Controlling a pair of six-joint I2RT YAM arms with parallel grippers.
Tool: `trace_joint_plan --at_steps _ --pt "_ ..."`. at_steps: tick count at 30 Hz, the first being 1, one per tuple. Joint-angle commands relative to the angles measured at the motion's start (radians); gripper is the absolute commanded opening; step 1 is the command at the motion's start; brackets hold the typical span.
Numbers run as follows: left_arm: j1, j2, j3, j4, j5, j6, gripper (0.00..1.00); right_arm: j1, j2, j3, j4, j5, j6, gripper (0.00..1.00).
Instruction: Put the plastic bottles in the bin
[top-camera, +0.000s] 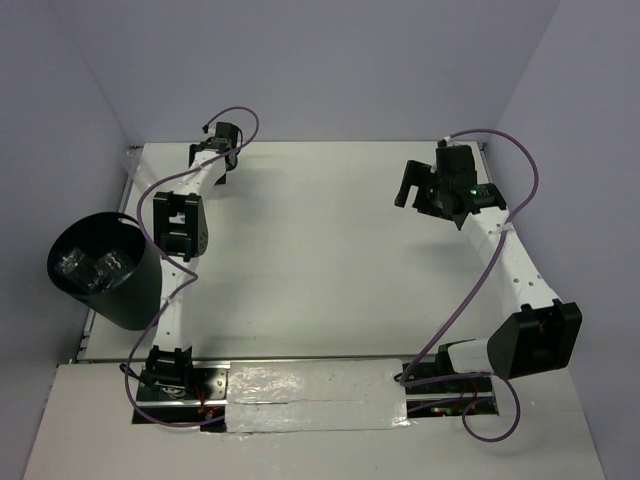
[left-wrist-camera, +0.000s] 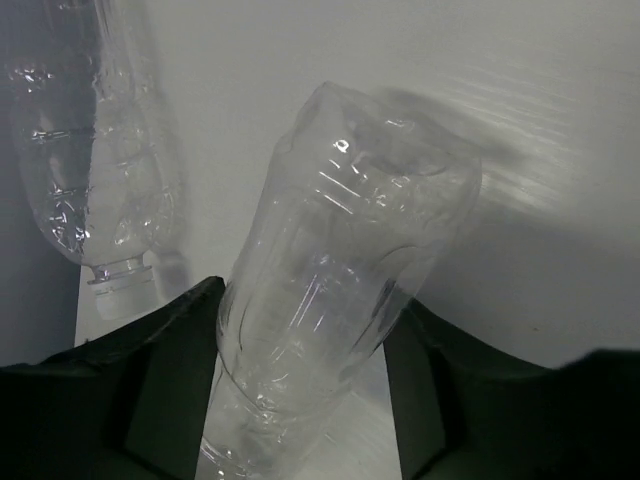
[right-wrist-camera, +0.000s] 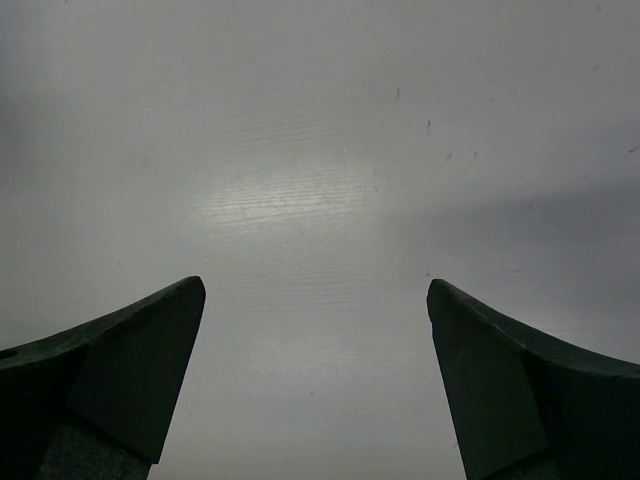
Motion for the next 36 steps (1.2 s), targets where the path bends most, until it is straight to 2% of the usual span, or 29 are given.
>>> trace_joint_plan --at_steps 1,7,10,14,16,17,20,22,31,36 --pt "0.005 0.02 0.004 0.001 0.099 -0.046 0.62 0.012 0.009 0.048 -0.001 0.005 -0.004 1.0" --pt "0.0 -0.019 0.031 -0.044 0.187 -0.065 0.5 0.018 0.012 0.07 -0.001 0.005 0.01 1.0" --pt "-0.034 -0.108 0.039 -0.084 0.234 -0.062 0.5 0.021 0.01 0.073 -0.001 0.005 0.014 1.0" --pt "-0.072 -0.355 0.025 -0.102 0.389 -0.061 0.52 0.027 0.003 0.073 -0.003 0.003 0.022 1.0" --pt "-0.074 -0.464 -0.044 -0.06 0.424 -0.07 0.52 0.033 -0.01 0.071 -0.003 0.008 0.025 1.0" --pt "-0.074 -0.583 -0.076 -0.037 0.426 -0.069 0.51 0.038 -0.023 0.07 -0.004 0.008 0.025 1.0" --pt "-0.071 -0.792 -0.185 0.014 0.383 -0.052 0.5 0.039 -0.045 0.065 -0.004 0.005 0.02 1.0" --pt "-0.058 -0.916 -0.259 0.031 0.304 -0.056 0.49 0.042 -0.053 0.059 -0.004 0.003 0.017 1.0" --pt "0.043 -1.349 -0.593 0.1 0.093 -0.165 0.5 0.055 -0.088 0.044 0.019 -0.009 0.025 1.0" --pt "0.08 -1.547 -0.835 0.18 0.075 -0.246 0.54 0.053 -0.105 0.033 0.019 -0.01 0.017 1.0"
